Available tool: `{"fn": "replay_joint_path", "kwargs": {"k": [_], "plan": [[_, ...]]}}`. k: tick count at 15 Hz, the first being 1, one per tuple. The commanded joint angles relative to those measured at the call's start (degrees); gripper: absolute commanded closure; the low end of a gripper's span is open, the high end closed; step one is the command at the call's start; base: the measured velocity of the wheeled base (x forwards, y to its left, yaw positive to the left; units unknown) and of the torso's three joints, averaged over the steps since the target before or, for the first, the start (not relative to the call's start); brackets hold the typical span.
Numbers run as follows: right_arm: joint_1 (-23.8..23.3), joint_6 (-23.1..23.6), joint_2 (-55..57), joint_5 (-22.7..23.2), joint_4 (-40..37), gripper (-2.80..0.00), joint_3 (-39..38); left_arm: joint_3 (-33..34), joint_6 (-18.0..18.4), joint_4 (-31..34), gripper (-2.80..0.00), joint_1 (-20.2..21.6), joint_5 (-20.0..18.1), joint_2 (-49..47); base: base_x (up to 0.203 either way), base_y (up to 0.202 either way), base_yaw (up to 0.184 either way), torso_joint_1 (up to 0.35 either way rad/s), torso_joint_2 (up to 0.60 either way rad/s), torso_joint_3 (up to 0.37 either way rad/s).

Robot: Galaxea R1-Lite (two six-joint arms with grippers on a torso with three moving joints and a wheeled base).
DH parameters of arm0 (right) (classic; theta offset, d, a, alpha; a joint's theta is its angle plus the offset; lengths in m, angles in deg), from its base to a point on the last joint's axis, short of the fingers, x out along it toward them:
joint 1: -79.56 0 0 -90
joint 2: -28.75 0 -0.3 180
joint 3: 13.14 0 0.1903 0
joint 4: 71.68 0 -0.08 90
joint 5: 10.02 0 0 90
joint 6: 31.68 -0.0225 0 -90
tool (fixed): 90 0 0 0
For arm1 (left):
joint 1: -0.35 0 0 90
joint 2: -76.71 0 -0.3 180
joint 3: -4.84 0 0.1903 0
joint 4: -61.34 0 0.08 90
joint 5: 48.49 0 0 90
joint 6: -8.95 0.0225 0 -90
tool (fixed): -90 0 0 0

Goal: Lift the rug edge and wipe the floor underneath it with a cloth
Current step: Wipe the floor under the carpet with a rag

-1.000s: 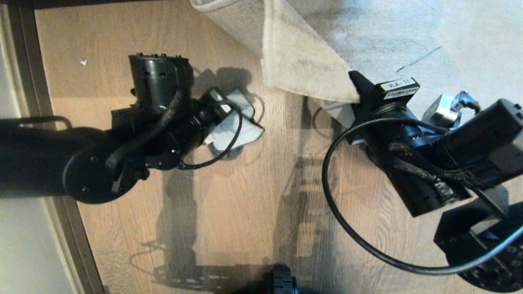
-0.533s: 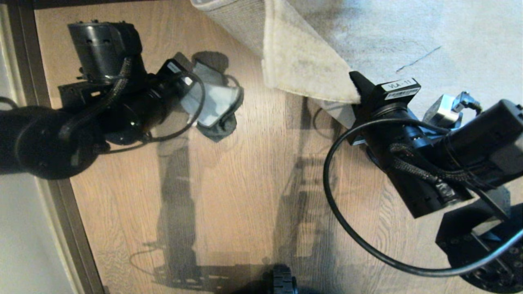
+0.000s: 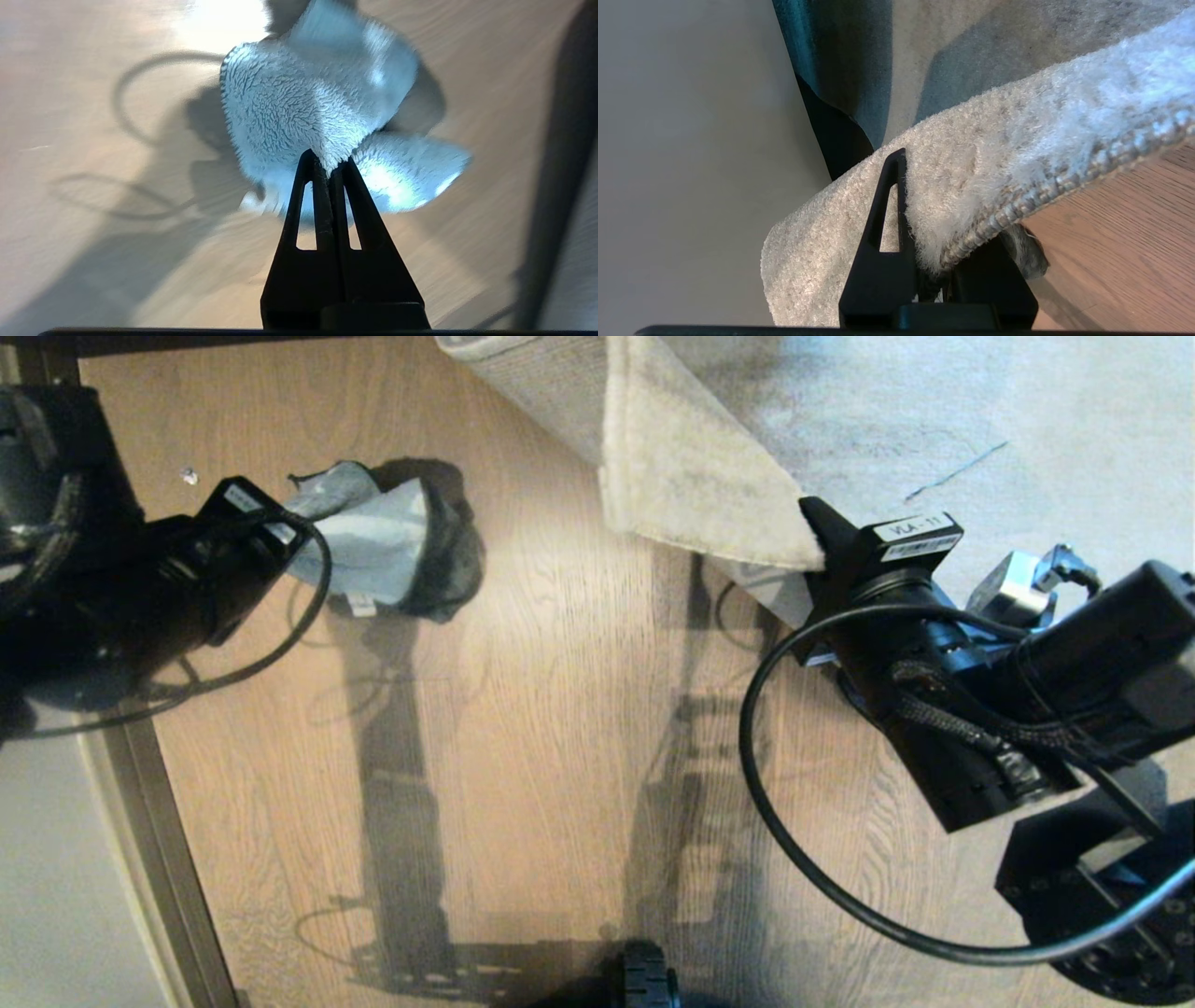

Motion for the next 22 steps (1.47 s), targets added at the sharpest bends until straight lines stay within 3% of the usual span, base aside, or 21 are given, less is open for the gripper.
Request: {"fn": "replay_joint_path", "kwargs": {"k": [1,4,7,12,16,22], "plan": [[0.0,-0.5,0.0,0.2,2.8,0.00,0.2,7.7,0.9,-0.2,0.00,0.7,0.1,8.3,0.000,0.000,0.000,0.000,0.00,0.000],[0.0,-0.5,-0.1,1.2,2.8,0.00,0.5,16.5,2.4,-0.1,0.00,0.7,0.2,14.6,0.000,0.000,0.000,0.000,0.00,0.000],[0.1,-0.5,-0.1,1.2,2.8,0.00,0.9,26.2,6.8,-0.1,0.00,-1.7,-0.4,20.2,0.000,0.000,0.000,0.000,0.00,0.000],[0.1,-0.7,0.5,1.2,2.8,0.00,0.9,34.9,8.2,0.0,0.00,-15.0,-0.1,21.2,0.000,0.000,0.000,0.000,0.00,0.000],[0.1,-0.7,0.8,1.2,2.8,0.00,0.9,32.4,7.1,-1.1,0.00,-19.8,-0.1,10.8,0.000,0.000,0.000,0.000,0.00,0.000],[0.1,-0.5,1.1,1.2,2.8,0.00,0.8,14.9,3.7,-2.4,0.00,-26.7,-0.1,-6.2,0.000,0.000,0.000,0.000,0.00,0.000]]}}
